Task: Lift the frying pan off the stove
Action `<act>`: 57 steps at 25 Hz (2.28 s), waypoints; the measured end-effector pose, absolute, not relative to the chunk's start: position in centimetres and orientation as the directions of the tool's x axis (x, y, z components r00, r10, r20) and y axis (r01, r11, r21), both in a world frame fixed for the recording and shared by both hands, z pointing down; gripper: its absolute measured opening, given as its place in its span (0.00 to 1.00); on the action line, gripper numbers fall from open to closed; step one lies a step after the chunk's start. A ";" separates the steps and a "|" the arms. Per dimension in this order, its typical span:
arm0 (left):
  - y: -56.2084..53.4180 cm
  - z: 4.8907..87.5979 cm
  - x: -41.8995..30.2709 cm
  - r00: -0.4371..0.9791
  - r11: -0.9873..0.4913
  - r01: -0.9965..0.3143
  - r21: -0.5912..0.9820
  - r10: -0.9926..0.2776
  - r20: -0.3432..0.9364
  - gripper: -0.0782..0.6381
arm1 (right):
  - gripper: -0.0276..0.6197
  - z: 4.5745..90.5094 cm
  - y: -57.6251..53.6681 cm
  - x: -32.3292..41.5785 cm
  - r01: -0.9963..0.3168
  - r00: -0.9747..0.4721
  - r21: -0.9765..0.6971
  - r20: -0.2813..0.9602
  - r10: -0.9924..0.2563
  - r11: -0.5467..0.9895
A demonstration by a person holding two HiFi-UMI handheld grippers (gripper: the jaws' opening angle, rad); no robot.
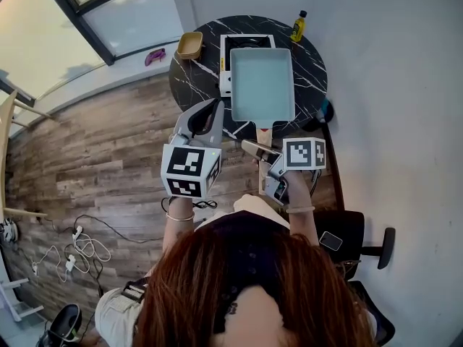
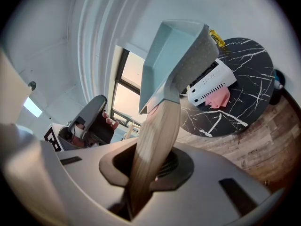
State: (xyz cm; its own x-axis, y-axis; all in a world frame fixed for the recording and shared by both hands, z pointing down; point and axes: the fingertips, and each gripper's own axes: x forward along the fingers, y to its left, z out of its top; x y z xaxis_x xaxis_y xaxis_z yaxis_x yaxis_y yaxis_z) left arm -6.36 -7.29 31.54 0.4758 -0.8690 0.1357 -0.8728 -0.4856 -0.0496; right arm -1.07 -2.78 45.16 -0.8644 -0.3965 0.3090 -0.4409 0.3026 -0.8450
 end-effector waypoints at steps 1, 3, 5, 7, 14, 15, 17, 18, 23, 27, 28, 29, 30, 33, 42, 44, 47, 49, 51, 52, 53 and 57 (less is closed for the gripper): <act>-7.1 31.5 -6.4 0.475 -0.484 -0.874 -0.048 -0.870 0.134 0.13 | 0.14 45.0 -2.6 -1.0 -0.444 -0.863 -0.842 0.310 -0.399 0.306; -6.7 31.6 -6.5 0.476 -0.486 -0.872 -0.050 -0.869 0.137 0.13 | 0.14 44.9 -2.3 -1.0 -0.446 -0.862 -0.840 0.310 -0.401 0.308; -6.4 31.8 -6.5 0.481 -0.492 -0.869 -0.055 -0.865 0.144 0.13 | 0.14 44.9 -1.8 -1.2 -0.442 -0.863 -0.844 0.308 -0.401 0.304; -6.2 31.9 -6.5 0.485 -0.497 -0.865 -0.059 -0.862 0.150 0.13 | 0.14 44.8 -1.3 -1.3 -0.440 -0.863 -0.847 0.307 -0.400 0.300; -4.7 31.5 -6.1 0.501 -0.511 -0.858 -0.051 -0.854 0.142 0.13 | 0.14 44.6 0.8 -1.3 -0.449 -0.859 -0.844 0.317 -0.402 0.292; -4.4 31.6 -6.1 0.501 -0.511 -0.858 -0.051 -0.854 0.143 0.13 | 0.14 44.6 1.2 -1.2 -0.450 -0.858 -0.844 0.319 -0.403 0.292; -3.8 31.7 -6.1 0.500 -0.511 -0.858 -0.050 -0.854 0.144 0.13 | 0.14 44.6 1.8 -1.2 -0.452 -0.857 -0.843 0.318 -0.406 0.292; -3.5 31.8 -6.2 0.499 -0.510 -0.859 -0.049 -0.855 0.144 0.13 | 0.14 44.5 2.2 -1.2 -0.451 -0.857 -0.843 0.317 -0.407 0.292; -2.0 31.7 -6.7 0.491 -0.500 -0.865 -0.041 -0.861 0.133 0.13 | 0.14 44.0 4.0 -1.4 -0.446 -0.861 -0.843 0.312 -0.401 0.300; -0.6 31.7 -7.0 0.486 -0.493 -0.869 -0.036 -0.866 0.118 0.13 | 0.14 43.4 5.4 -1.7 -0.441 -0.864 -0.841 0.303 -0.402 0.314; -0.2 31.6 -7.0 0.486 -0.492 -0.870 -0.035 -0.866 0.115 0.13 | 0.14 43.2 5.8 -1.7 -0.440 -0.864 -0.840 0.301 -0.403 0.318; 0.2 31.6 -7.1 0.486 -0.492 -0.870 -0.034 -0.867 0.113 0.13 | 0.14 43.1 6.1 -1.8 -0.439 -0.865 -0.839 0.299 -0.403 0.320; 0.6 31.6 -7.2 0.486 -0.492 -0.870 -0.034 -0.867 0.112 0.13 | 0.14 43.0 6.5 -1.9 -0.437 -0.866 -0.840 0.296 -0.402 0.322; 1.3 31.5 -7.5 0.482 -0.487 -0.873 -0.034 -0.870 0.107 0.13 | 0.14 42.6 7.4 -2.3 -0.428 -0.870 -0.844 0.287 -0.401 0.324; 4.6 31.0 -8.7 0.483 -0.488 -0.873 -0.027 -0.870 0.096 0.13 | 0.14 41.3 10.9 -3.3 -0.417 -0.871 -0.845 0.266 -0.413 0.334; 5.0 30.9 -8.9 0.485 -0.489 -0.872 -0.025 -0.869 0.094 0.13 | 0.14 41.2 11.2 -3.5 -0.419 -0.869 -0.844 0.266 -0.417 0.335; 5.2 31.1 -8.8 0.488 -0.492 -0.871 -0.022 -0.868 0.090 0.13 | 0.14 41.2 11.5 -3.3 -0.420 -0.868 -0.842 0.264 -0.421 0.338; 6.2 31.0 -9.1 0.493 -0.496 -0.868 -0.019 -0.866 0.086 0.13 | 0.14 41.0 12.5 -3.7 -0.426 -0.864 -0.838 0.266 -0.426 0.340; 7.1 30.8 -9.5 0.496 -0.499 -0.867 -0.017 -0.865 0.083 0.13 | 0.14 40.8 13.5 -4.0 -0.431 -0.862 -0.835 0.268 -0.431 0.343; 7.2 30.8 -9.6 0.496 -0.499 -0.866 -0.016 -0.864 0.081 0.13 | 0.14 40.7 13.7 -4.1 -0.431 -0.861 -0.834 0.267 -0.433 0.345; 7.3 30.9 -9.6 0.496 -0.499 -0.867 -0.016 -0.864 0.081 0.13 | 0.14 40.7 13.8 -4.1 -0.431 -0.861 -0.833 0.265 -0.434 0.347; 7.6 31.0 -9.8 0.499 -0.502 -0.865 -0.019 -0.863 0.082 0.13 | 0.14 40.8 14.2 -4.2 -0.432 -0.860 -0.832 0.264 -0.436 0.348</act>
State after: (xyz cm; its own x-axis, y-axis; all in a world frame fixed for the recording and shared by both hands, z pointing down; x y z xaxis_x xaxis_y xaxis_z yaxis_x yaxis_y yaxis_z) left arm -9.75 7.60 31.04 0.4988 -0.8629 0.0817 -0.8648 -0.5018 -0.0193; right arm -4.22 14.17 40.79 -0.8603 -0.4362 0.2639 -0.4317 0.3479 -0.8322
